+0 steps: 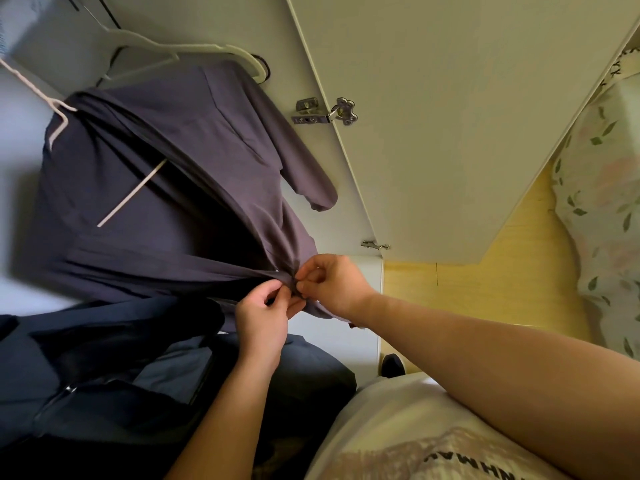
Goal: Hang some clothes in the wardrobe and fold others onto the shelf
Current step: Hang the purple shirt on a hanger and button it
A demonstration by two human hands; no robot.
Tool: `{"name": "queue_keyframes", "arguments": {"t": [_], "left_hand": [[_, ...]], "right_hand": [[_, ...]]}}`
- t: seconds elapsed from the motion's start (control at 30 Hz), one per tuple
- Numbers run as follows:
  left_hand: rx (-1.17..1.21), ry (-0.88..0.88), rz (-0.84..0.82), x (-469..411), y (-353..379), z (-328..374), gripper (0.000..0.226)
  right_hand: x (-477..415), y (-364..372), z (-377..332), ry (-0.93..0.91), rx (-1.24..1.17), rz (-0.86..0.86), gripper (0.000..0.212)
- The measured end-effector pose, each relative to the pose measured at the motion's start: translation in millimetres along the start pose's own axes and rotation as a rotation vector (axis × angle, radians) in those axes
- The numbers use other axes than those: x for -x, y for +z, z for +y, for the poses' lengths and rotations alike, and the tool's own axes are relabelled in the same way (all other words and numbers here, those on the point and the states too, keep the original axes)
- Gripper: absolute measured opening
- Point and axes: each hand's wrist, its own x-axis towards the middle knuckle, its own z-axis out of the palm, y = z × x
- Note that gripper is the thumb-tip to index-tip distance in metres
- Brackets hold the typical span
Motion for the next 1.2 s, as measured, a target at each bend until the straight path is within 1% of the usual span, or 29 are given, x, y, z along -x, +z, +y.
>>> {"name": "queue_keyframes", "arguments": {"t": [0.07,0.2,0.5,0.57,0.67,0.83,0.97,1.03,1.1,1.2], "left_hand": [[0.010,-0.015,-0.015,-3,1,2,0.021],[0.060,-0.058,-0.046,-7,2,5,0.026],[0.069,-0.092,-0.034,-13,8,8,0.016],[0.066,-0.106,-0.024,-14,10,12,0.016],[0.081,-0.137,0.004,-14,16,19,0.018],[0.255,-0.253,-0.017,-20,22,35,0.015],[0.288,-0.280,-0.064,-25,23,43,0.015],[0.289,-0.284,-0.058,-26,25,48,0.014],[0.282,-0.282,-0.046,-27,27,51,0.014],[0.257,-0.260,-0.040,-28,29,55,0.012]], "right_hand": [[-2,0,-1,-0.051,0.107,0.011,0.010],[-8,-4,-4,-0.114,0.230,0.000,0.011],[-13,-13,-8,-0.100,0.193,-0.024,0.014],[-14,-15,-10,-0.097,0.174,-0.051,0.021],[-14,-16,-13,-0.156,0.277,-0.060,0.031],[-16,-16,-15,-0.338,0.494,0.024,0.025],[-15,-15,-15,-0.426,0.525,0.105,0.022],[-16,-15,-16,-0.427,0.509,0.156,0.020],[-18,-15,-18,-0.386,0.473,0.199,0.018],[-23,-15,-19,-0.325,0.417,0.202,0.017]]}}
